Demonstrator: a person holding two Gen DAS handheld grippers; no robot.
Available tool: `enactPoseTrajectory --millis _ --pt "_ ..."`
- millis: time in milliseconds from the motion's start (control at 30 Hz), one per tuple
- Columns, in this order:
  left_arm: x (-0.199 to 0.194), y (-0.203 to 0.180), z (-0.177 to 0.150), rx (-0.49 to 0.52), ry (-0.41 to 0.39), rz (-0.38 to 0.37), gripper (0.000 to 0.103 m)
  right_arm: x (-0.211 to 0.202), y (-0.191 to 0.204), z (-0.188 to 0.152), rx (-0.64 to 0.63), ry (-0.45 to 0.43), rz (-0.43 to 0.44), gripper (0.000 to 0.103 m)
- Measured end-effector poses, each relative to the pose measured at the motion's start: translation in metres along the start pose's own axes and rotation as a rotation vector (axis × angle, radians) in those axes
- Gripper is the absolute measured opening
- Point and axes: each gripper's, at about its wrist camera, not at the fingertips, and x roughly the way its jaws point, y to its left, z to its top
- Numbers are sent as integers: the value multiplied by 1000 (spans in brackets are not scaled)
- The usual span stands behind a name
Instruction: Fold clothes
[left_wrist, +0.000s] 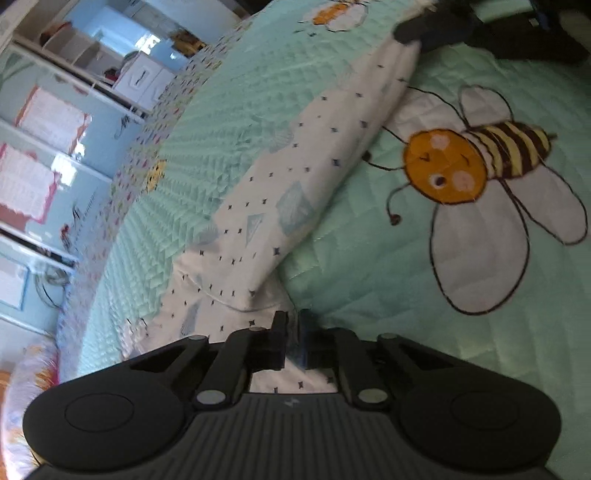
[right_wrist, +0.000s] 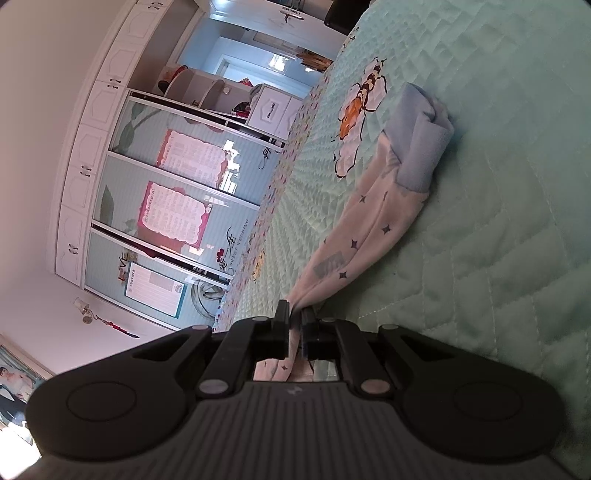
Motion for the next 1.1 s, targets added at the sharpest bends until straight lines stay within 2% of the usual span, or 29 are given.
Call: enactPoseTrajectory --millis 200,433,667,800,867,933,1100 --pt "-12 21 -4 -151 9 -34 3 -4 -2 2 6 -22 15 8" --pt "-30 37 -8 -309 -27 -70 3 -3 -4 2 14 -17 13 8" --pt "-29 39 -7 -337 -23 -76 3 -10 -6 5 28 -57 1 8" --pt "-15 33 -7 -296 15 -47 3 -17 -9 6 42 -70 0 8" --pt "-16 28 -6 -268 4 -53 6 -17 -10 6 55 -57 4 22" --pt "-20 23 -5 -236 -19 -47 7 -17 -10 6 54 -48 11 27" --pt "-23 8 0 -144 -44 -11 8 -16 -10 7 53 -44 10 28"
